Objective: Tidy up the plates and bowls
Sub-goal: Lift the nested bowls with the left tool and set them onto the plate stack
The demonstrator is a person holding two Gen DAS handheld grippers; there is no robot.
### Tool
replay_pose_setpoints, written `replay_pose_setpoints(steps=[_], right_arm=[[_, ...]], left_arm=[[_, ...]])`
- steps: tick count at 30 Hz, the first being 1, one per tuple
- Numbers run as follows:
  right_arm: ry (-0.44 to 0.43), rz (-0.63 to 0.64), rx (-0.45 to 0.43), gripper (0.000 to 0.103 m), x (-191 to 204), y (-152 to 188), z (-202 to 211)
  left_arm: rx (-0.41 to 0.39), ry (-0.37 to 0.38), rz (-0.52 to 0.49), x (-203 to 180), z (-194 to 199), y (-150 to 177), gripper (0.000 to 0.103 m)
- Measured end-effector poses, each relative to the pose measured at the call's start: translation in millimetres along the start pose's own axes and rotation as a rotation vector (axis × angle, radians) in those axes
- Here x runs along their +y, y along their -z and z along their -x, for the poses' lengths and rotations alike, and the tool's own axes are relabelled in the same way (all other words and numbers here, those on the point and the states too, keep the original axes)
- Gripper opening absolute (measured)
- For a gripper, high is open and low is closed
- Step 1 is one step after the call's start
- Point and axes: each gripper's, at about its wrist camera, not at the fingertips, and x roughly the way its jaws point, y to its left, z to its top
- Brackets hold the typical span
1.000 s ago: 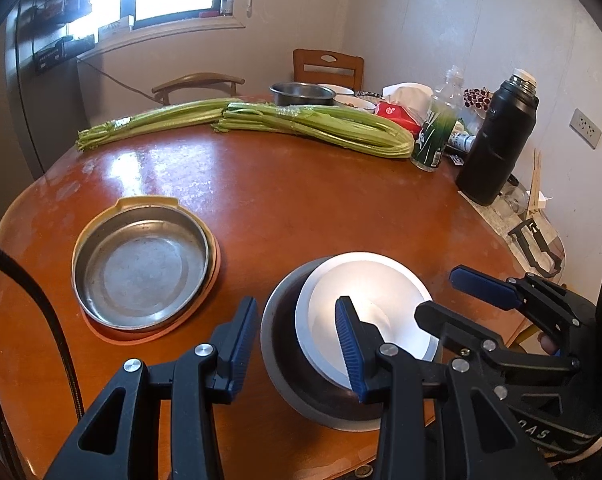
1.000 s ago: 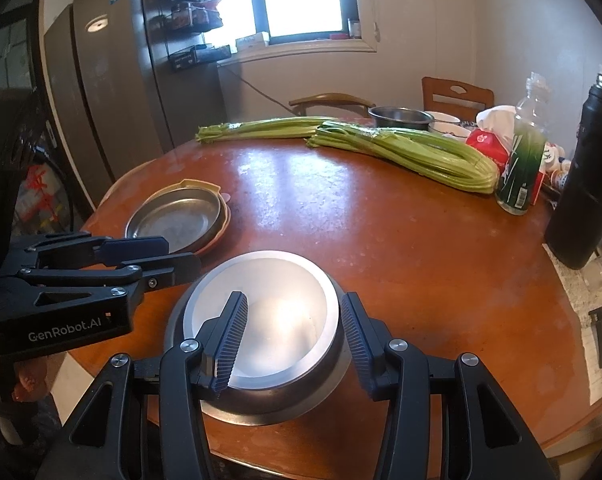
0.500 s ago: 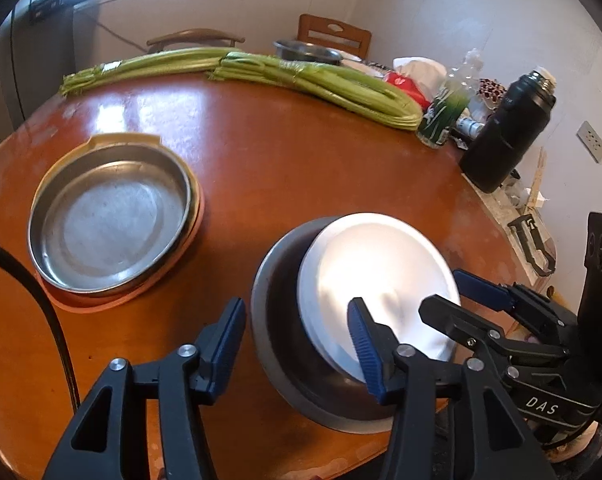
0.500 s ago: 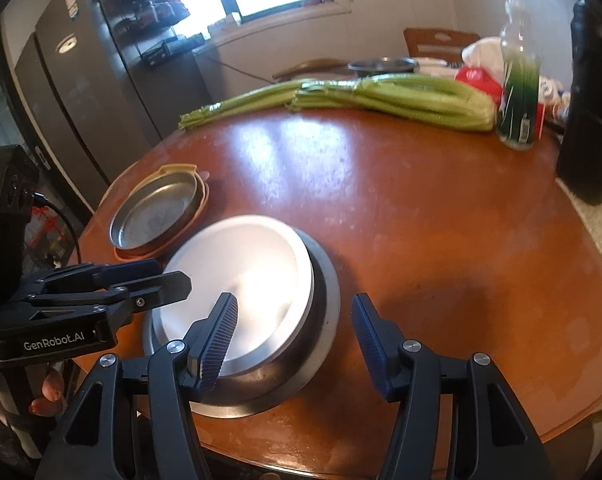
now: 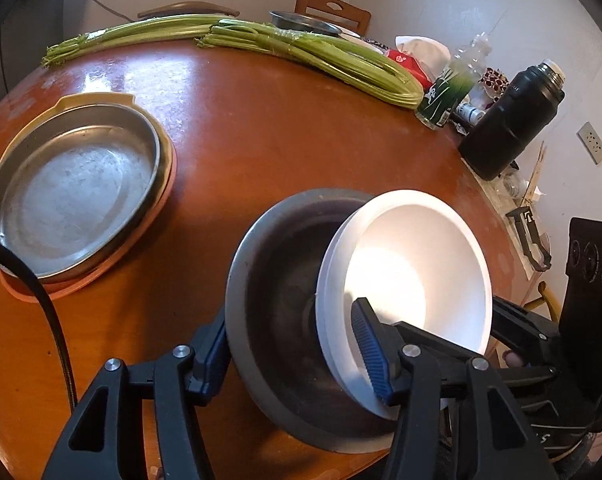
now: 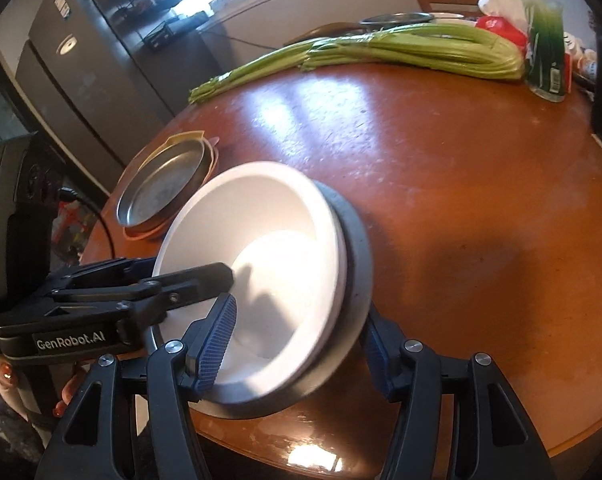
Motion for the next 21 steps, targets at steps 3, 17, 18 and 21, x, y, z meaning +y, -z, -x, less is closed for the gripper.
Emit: replay_pose_setpoints(steps=[3,17,18,21], right_arm=[[0.009,0.012,-0.014,0.061,2,0,3],[-0.044,0.067,-0.075,0.061,34,-37,14],[-0.054,0.078,-0.081,0.061,41,-42,13],[-0.08,0.104,-0.093,0.061,56,-56,9]], left_arm=[[0.002,0.004,0.003,-1,-1,-2,0.055],[-0.125,-0.052,0.01,15,51,-27,0.055],[-0.14,-0.073,0.013,19,58,-30,0.055],[-0.167,-0.104,0.025,31,73,-38,0.055]])
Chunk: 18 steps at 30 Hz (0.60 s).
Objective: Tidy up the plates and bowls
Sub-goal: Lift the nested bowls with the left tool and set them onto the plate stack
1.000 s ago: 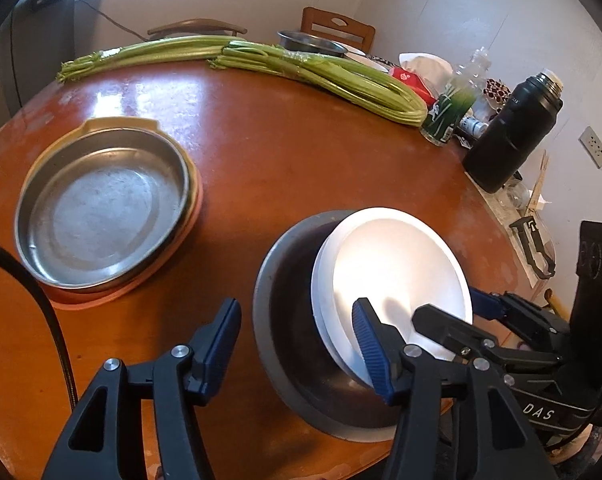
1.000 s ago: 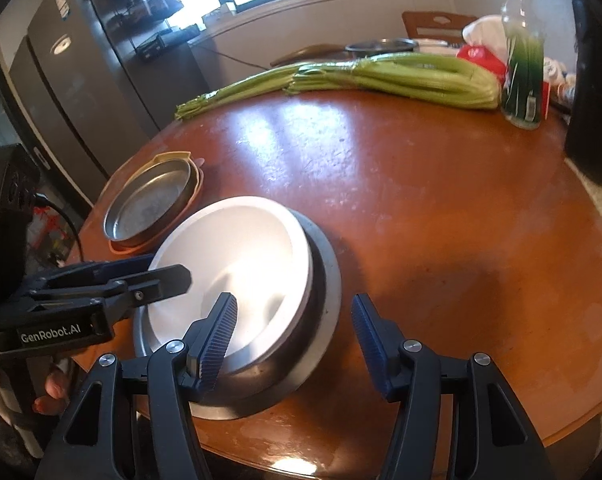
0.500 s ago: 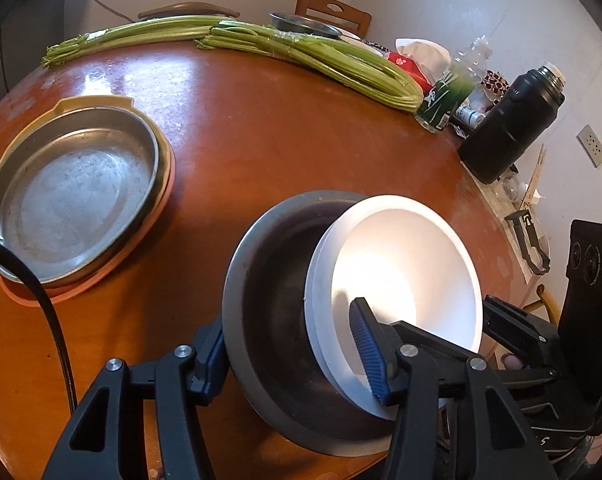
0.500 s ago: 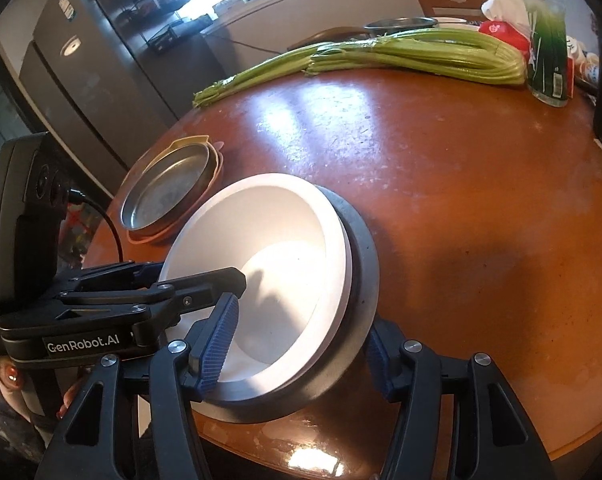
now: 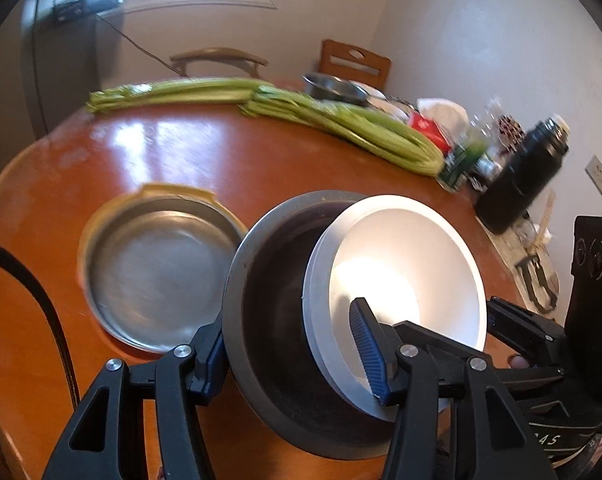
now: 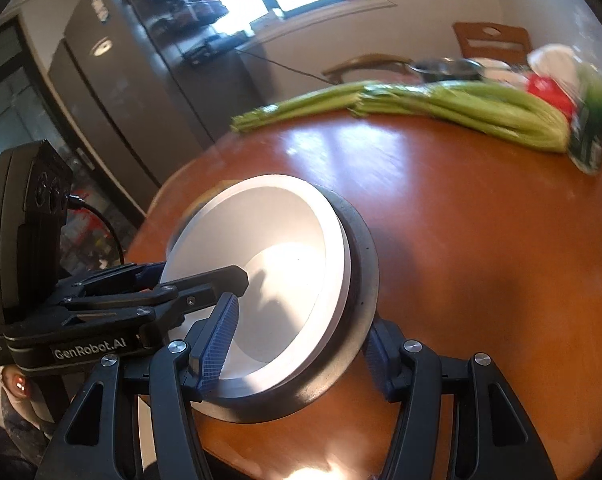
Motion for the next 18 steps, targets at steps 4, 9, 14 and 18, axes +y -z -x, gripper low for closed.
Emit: replay_pose_setpoints(steps=[4,9,14,18], right_arm=[[-0.033,0.034,-0.007,0.061,18,-20,-13],[-0.064,0.076,-0.003,0.061,39,-43,-34],[-0.081,0.103,0.033,0.061,54,-50,-61],[-0.084,0.109,0.055,0.061,58,-53,-76]], left_arm=[[-0.038,-0.027,0.016,20,14,-12,0.055],[-0.061,-0.05,0.05,47,23,-20,0.055],[-0.062,-0.068,0.093,75,19,-23,0.055],[-0.051,-0.068,0.117,90,11,-23,0.055]])
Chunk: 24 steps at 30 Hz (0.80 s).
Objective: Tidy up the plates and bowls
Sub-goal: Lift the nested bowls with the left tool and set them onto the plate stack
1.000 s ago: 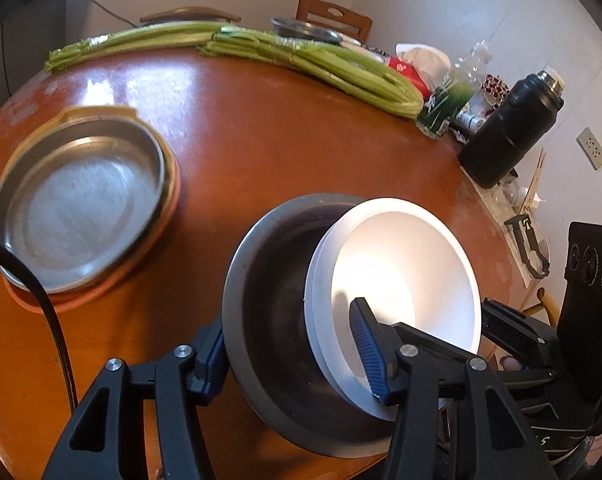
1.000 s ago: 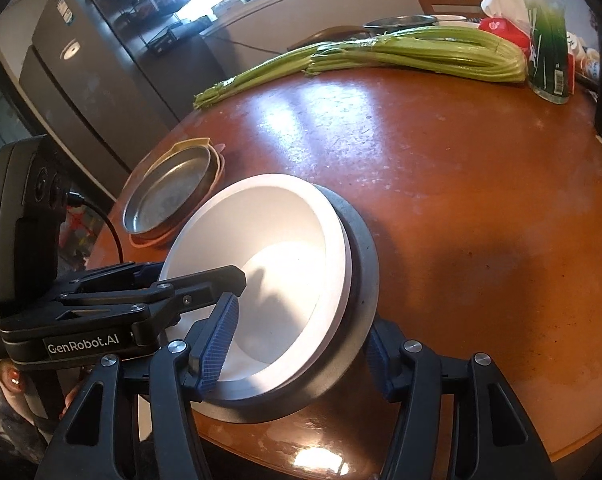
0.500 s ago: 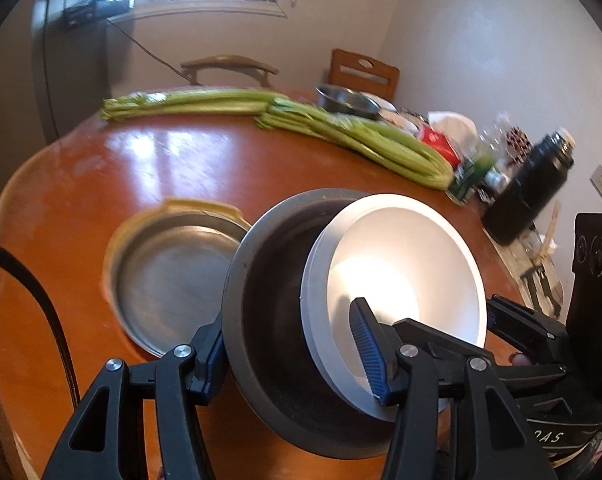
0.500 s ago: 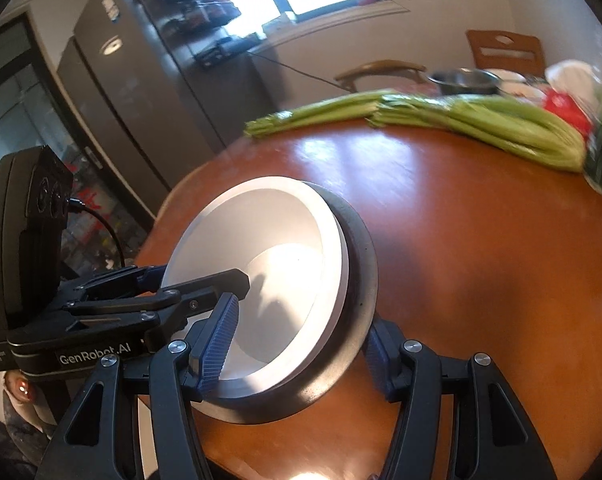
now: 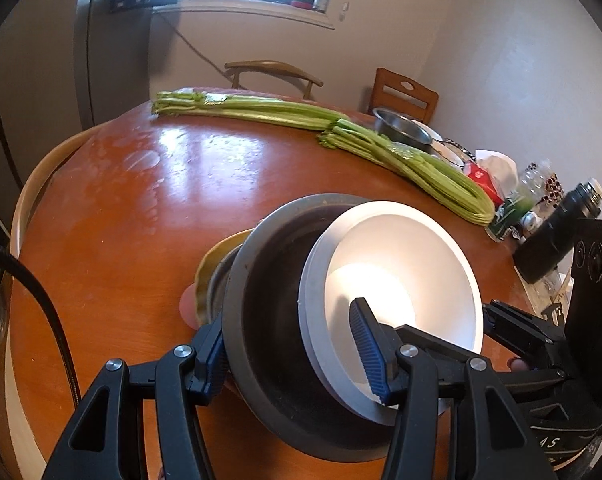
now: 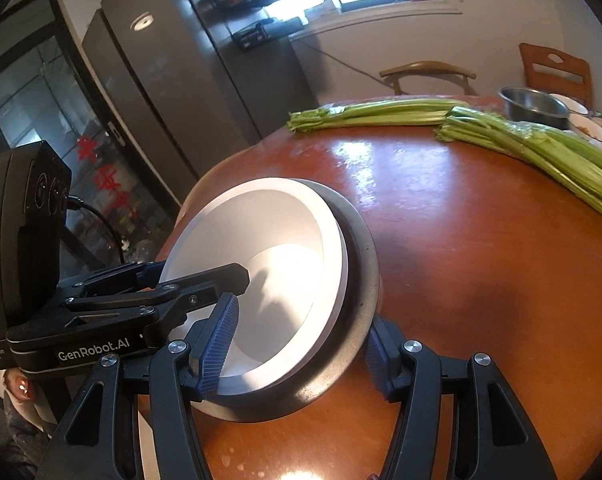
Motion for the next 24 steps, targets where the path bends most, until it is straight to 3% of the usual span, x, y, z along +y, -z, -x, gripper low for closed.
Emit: replay_pose_setpoints(steps=[10,24], right_arm=[[-0.023,-0.038,0.057,0.061,-7,4,-29],[-0.017,-0.031,0.062,0.061,-8,3,-38]], left_arm=[[0.026,-0.017,0.02,20,-21,3,0.055],[0.023,-0.031,0.009,25,-30,6,0.055]])
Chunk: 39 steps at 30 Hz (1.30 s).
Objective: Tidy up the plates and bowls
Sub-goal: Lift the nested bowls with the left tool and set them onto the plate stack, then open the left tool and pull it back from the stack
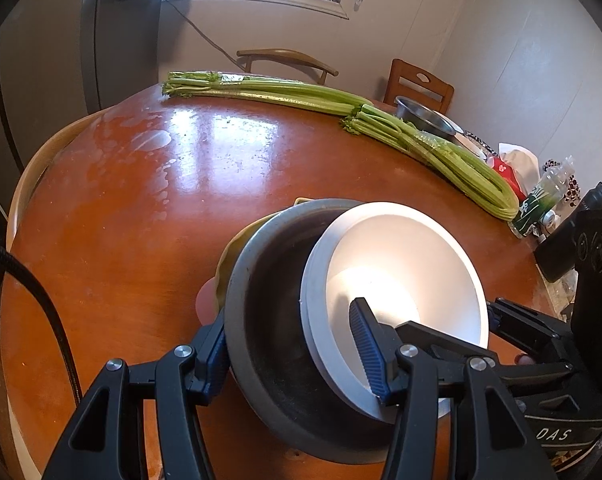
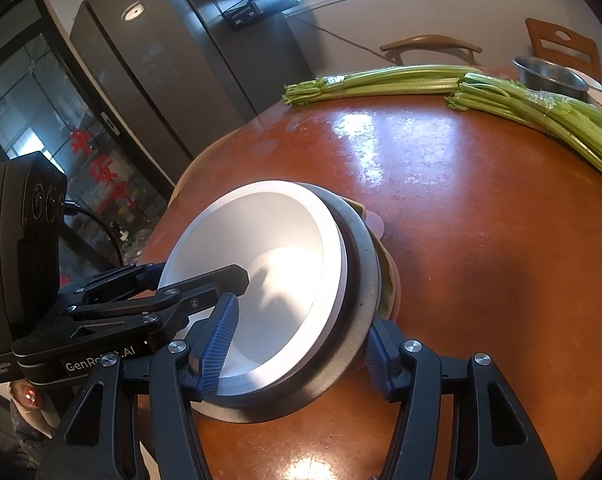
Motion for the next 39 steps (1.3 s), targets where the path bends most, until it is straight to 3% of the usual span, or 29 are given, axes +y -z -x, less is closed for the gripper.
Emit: replay_pose_setpoints(steps=[8,13,20,28,39], right_arm=[[0.033,0.004,-0.022,0.061,-4,0,3],[0.071,0.016,-0.027,0.061,-7,1,3],[0.08,0.014,-0.034,0.061,-9,0,5],[0.088,0.022,-0.089,0.061,-6,-1,24],[0.176,0.115,-0.197,0.062,13,22,68]], left_arm=[[-0.013,-0.033,-0.003,0,-1,1,0.055],[-0.058,-0.094,-0.027,-2,8,0,0.055],[-0.095,-0.118,-0.015,3,21,-1,0.055],[-0.137,-0.137,-0.023,-3,41,3,0.056],[-0.207,-0.157,-0.046,-32,68,30,0.057]])
